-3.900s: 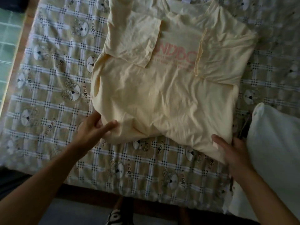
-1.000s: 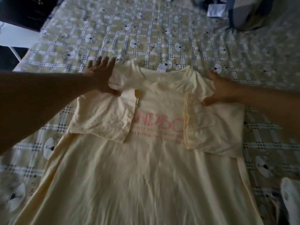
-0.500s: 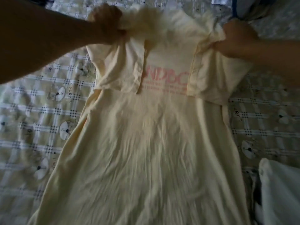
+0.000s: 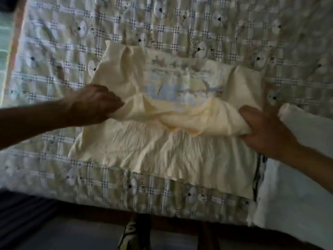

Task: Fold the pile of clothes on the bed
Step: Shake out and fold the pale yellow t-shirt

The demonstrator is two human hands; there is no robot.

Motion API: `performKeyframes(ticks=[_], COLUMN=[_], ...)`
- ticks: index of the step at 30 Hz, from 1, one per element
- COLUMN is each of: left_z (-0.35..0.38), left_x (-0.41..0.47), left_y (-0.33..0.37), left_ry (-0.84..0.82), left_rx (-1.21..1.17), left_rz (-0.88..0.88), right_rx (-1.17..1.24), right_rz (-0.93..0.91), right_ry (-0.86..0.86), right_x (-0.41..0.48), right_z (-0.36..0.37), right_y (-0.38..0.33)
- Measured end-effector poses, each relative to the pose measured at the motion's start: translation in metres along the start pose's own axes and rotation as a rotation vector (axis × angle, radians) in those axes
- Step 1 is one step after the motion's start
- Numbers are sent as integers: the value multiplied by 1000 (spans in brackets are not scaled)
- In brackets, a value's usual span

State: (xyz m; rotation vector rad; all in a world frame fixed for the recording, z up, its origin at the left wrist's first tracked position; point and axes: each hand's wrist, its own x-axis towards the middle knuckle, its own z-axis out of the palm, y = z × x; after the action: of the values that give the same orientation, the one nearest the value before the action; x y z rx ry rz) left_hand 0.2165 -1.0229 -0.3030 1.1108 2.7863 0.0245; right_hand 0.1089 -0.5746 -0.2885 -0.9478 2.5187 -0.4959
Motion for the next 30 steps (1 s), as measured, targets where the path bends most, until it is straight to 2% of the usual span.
performKeyframes(ticks=[3,6,8,10,12,14,17,19,21,23,25,26,28,30], left_z=[20,52,57,55,54,44,33,33,35,32,32,34,39,43], left_x=[-20,-53,-68,-77,-88,-92,-69,-39,-6,27,52,62,76,83], left_y=[45,69,69,73,74,72,61,43,14,-20,-49,-61,-78,-88], left_ry=[-100,-220,-236,-322,-383,-406,-320,-167,63,202,273,301,310,276], left_rx=[-103,-123,-141,-142,-129,-193,-322,-294,-248,-303,-535,-657,-799,-785], left_rz=[-56,-156,-150,-115,-68,-103,-161,-231,-489,-906,-1280,-1397,-1494,-1459], right_rx=[-160,-153,-179,-238,-293,-253,-81,60,95,120,269,373,556,674], right_rz=[-83,-89,-94,-109,-129,-85,138,261,381,569,794,887,955,918], right_ry=[-184,-297,-289,-316,-419,-511,-407,-179,99,271,303,269,162,118], right_x=[-60,-100,-109,-112,-119,-124,-91,-53,-8,34,72,85,100,102], right_z=[55,88,92,94,96,91,65,43,24,9,-2,-3,-4,-6], right_y=[-3,1,1,-1,0,-2,-3,5,22,43,71,83,94,97])
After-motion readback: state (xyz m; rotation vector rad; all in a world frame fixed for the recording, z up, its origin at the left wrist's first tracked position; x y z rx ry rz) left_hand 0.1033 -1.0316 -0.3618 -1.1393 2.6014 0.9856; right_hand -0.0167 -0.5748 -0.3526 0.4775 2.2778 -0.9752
